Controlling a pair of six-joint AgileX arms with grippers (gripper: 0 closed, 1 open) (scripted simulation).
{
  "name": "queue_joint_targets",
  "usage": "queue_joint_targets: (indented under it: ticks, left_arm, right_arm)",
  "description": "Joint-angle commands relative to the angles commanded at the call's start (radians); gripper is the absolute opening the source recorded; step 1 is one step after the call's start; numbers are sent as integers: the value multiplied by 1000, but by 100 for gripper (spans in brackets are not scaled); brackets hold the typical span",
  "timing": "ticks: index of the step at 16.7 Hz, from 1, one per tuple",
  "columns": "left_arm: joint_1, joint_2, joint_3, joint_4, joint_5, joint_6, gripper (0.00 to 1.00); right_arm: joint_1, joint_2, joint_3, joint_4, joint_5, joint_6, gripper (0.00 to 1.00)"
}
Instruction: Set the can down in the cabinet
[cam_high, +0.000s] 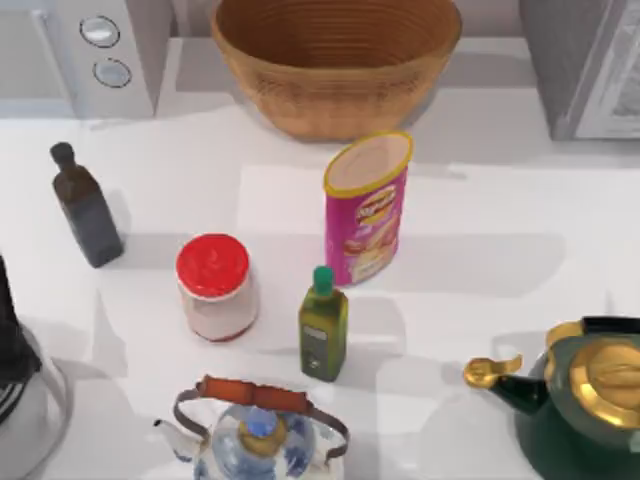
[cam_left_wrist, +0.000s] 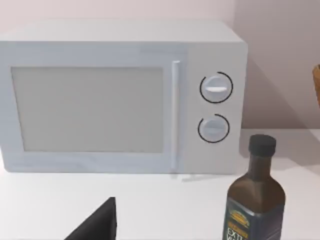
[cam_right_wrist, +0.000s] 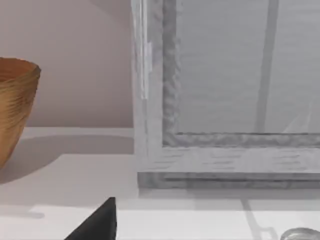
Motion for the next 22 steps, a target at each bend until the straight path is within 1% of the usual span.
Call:
queue_joint_targets:
  ticks: [4,7,10,15,18,22]
  left_arm:
    - [0,0,0,0,0,0,100]
    - [0,0,0,0,0,0,100]
    - [0,0,0,0,0,0,100]
    - [0,0,0,0,0,0,100]
    - [0,0,0,0,0,0,100]
    - [0,0,0,0,0,0,100]
  right_arm:
    - [-9,34,29,-6,-8,9,100]
    - [-38,161,136,-31,-34,24,100]
    - [-81,384,290,-70,-68,18,100]
    - [-175,885,529,-131,-118,-58,100]
    - [-218,1106,583,-144,-141,-117,100]
    - [-260,1295,625,-138,-162,-180,100]
